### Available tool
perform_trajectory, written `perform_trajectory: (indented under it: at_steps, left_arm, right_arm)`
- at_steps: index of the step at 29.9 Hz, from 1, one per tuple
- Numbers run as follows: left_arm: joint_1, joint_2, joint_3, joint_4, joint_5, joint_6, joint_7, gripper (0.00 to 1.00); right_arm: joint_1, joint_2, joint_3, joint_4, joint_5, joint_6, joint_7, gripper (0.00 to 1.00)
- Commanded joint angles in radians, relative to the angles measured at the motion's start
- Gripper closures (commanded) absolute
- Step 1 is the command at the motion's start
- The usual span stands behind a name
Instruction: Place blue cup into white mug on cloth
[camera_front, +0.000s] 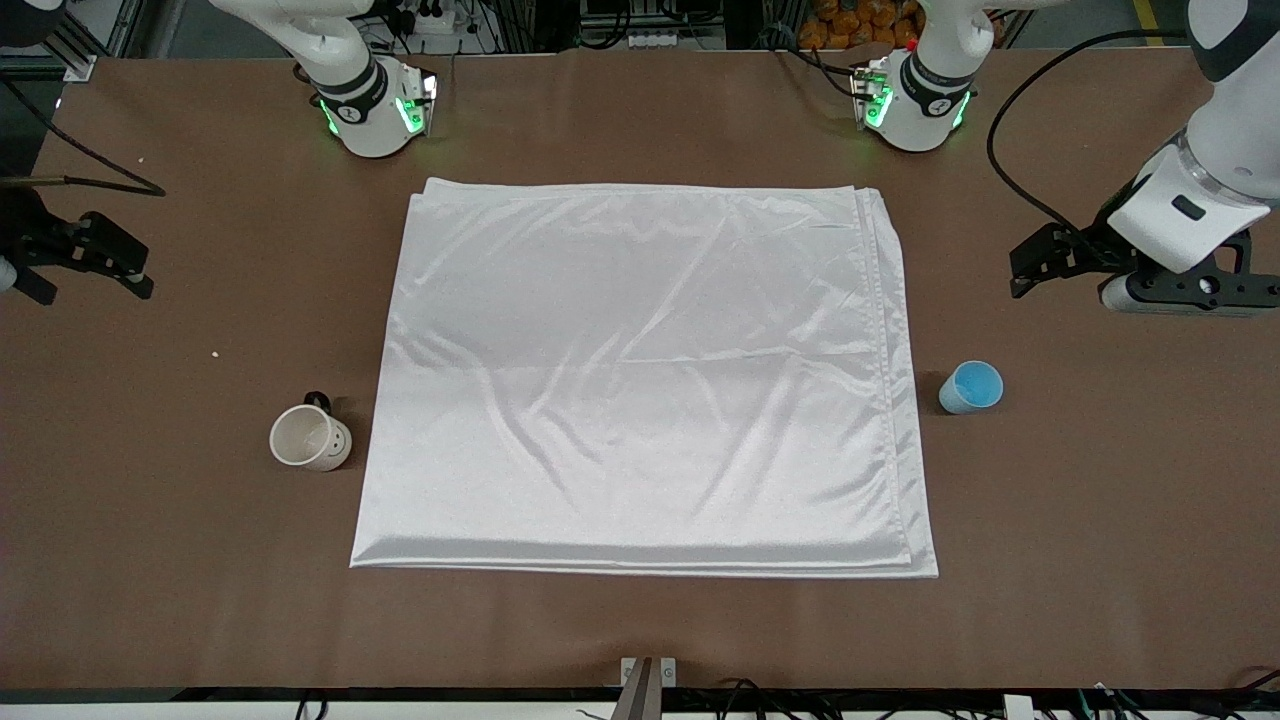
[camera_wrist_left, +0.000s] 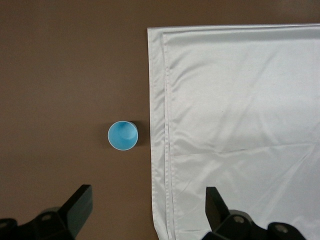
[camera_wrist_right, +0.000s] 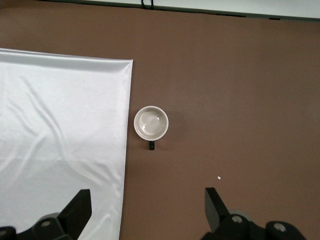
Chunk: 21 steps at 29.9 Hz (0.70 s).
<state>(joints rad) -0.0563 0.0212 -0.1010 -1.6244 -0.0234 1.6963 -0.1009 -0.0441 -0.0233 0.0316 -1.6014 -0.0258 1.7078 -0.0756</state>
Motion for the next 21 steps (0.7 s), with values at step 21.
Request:
perform_trajectory:
  at_steps: [21]
  left_arm:
    - [0.007, 0.010, -0.025, 0.021, 0.037, -0.003, -0.006, 0.00]
  right_arm:
    - [-0.023, 0.008, 0.011, 0.005, 0.038, -0.025, -0.016, 0.00]
